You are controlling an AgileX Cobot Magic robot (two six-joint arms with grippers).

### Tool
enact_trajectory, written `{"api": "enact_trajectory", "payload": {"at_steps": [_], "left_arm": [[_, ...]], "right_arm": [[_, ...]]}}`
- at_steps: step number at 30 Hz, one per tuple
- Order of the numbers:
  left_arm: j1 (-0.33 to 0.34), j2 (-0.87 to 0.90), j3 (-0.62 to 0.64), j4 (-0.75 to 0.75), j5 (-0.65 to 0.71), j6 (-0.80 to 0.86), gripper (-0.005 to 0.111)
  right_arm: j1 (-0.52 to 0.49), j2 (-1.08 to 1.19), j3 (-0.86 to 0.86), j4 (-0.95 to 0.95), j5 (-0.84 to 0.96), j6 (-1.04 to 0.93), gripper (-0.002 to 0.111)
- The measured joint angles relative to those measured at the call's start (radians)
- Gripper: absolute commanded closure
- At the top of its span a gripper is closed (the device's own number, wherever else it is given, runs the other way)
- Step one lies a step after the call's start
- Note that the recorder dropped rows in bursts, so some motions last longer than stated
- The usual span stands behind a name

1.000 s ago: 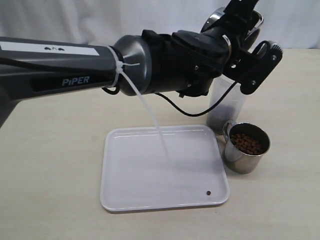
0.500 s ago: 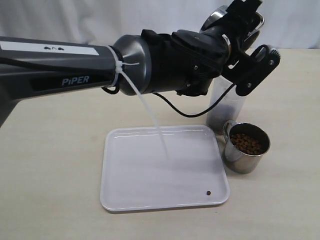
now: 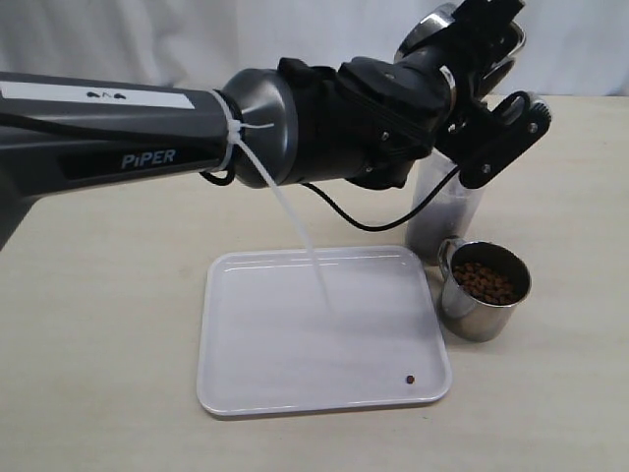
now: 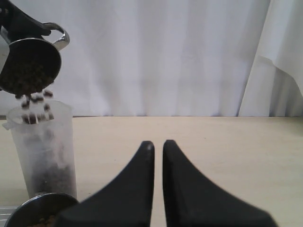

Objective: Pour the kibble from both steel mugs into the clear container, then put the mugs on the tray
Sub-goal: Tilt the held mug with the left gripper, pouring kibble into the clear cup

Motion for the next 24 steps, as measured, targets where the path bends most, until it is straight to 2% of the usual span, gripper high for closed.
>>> {"api": "enact_trajectory", "payload": {"at_steps": [24], "left_arm": [[-0.001, 0.0, 0.0, 0.048, -0.027, 0.108, 0.107]], "right_arm": [[0.0, 0.0, 0.0, 0.0, 0.0, 0.0, 0.103]]}}
